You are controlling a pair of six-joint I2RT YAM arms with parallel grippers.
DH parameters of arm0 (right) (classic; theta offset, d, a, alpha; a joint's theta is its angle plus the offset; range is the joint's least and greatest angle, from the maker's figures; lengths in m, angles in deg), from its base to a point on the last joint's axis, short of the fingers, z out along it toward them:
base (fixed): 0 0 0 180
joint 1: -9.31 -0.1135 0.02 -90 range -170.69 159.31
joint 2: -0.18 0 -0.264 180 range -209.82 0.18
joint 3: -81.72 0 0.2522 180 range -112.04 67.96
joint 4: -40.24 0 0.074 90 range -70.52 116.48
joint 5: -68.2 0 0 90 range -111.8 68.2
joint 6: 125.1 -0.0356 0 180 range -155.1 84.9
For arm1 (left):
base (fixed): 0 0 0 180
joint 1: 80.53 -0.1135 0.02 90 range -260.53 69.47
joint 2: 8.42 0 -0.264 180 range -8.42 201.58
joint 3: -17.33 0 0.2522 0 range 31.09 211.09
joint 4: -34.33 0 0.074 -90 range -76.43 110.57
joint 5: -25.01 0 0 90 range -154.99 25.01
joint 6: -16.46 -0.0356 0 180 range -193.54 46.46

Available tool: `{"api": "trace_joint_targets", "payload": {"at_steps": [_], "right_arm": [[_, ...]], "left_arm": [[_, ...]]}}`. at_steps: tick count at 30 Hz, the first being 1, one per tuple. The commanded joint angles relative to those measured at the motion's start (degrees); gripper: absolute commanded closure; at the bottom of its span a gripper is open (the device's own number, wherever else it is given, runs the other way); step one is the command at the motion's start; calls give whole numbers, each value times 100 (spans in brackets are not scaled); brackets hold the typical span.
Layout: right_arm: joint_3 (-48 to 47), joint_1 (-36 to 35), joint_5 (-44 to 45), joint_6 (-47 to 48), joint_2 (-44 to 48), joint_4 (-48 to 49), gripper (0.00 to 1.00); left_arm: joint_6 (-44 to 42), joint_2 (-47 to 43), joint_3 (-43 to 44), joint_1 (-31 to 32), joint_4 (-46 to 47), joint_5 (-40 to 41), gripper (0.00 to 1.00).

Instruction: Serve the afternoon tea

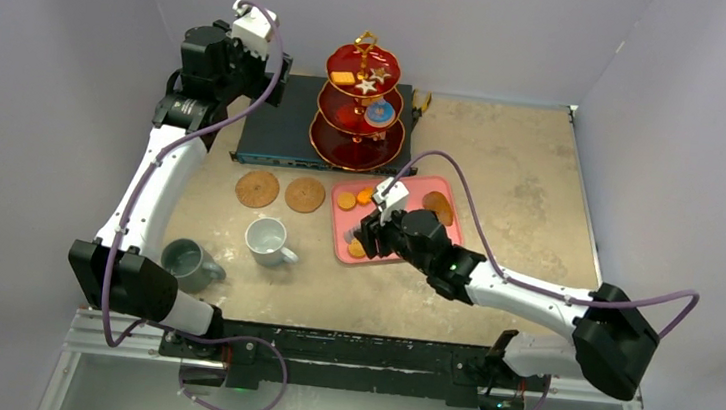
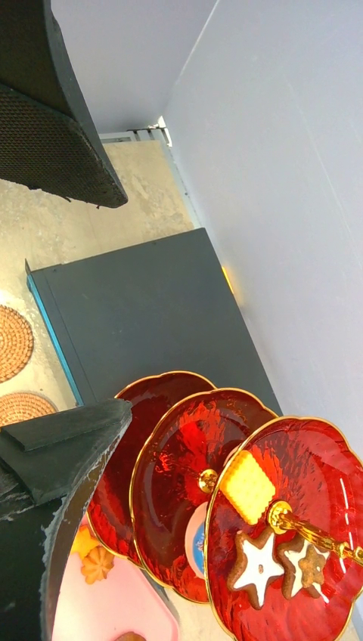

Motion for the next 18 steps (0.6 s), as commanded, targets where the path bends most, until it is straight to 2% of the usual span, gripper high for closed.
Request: {"api": "trace_joint_targets", "payload": {"at_steps": [1,18], "right_arm": [[65,-28,21,-70,-187,401,46],[166,-35,125,-51,-649,638,43]], "left_arm": [[127,-88,229,-43,67,-70,1],[92,-104,220,-46,86,-47,1]]}}
